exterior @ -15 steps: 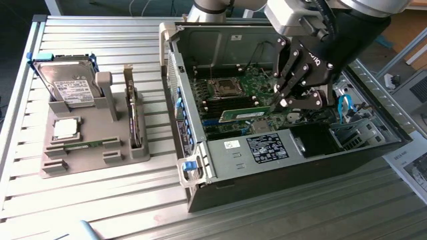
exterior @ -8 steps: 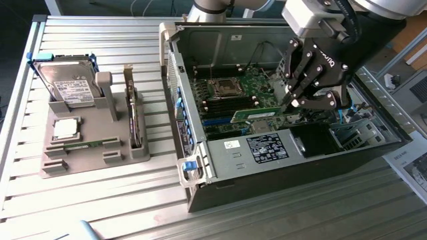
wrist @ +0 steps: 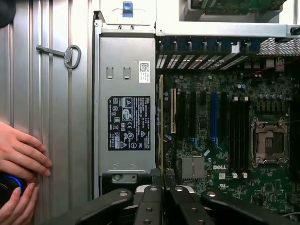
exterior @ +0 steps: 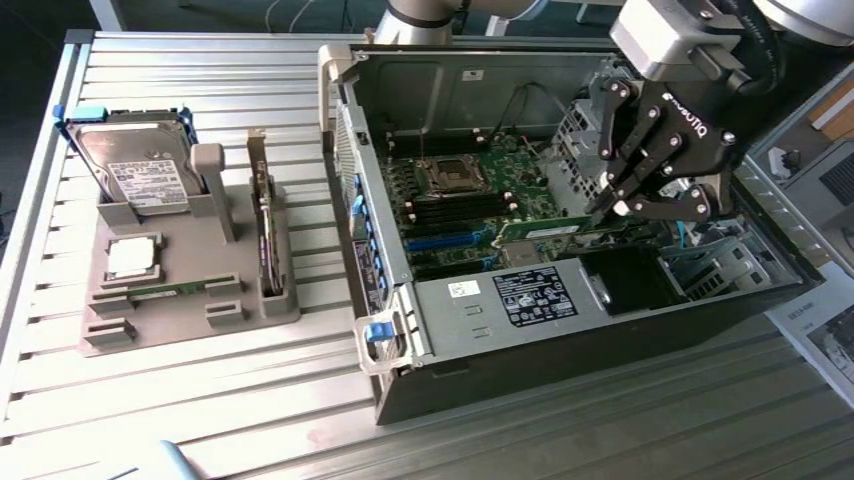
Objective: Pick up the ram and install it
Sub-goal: 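Pick up the ram and move it above insertion slot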
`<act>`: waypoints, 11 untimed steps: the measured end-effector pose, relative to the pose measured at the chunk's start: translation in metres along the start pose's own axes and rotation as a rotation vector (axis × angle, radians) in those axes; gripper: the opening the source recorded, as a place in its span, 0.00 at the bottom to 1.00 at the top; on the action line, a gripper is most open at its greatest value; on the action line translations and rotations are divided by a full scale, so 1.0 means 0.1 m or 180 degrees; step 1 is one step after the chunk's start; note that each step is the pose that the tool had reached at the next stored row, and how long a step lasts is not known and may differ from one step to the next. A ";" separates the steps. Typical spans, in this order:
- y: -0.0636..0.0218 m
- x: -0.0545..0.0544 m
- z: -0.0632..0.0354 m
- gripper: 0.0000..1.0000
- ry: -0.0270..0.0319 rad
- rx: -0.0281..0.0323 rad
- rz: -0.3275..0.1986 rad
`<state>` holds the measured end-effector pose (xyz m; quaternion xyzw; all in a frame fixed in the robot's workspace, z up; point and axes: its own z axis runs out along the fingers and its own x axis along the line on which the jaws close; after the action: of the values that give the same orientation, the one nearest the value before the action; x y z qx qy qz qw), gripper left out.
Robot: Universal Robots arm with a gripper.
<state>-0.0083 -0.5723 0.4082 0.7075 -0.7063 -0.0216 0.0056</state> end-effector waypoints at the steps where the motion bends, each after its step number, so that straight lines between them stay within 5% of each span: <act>1: -0.027 0.00 -0.001 0.12 0.0000 0.0000 0.0000; 8: -0.095 0.01 -0.004 0.12 0.0000 0.0005 -0.0003; 9: -0.093 0.01 -0.004 0.12 0.0000 0.0034 -0.0003; 11: -0.092 0.01 -0.004 0.12 0.0000 0.0052 -0.0004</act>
<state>0.0008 -0.5737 0.4082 0.7079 -0.7061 -0.0159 -0.0001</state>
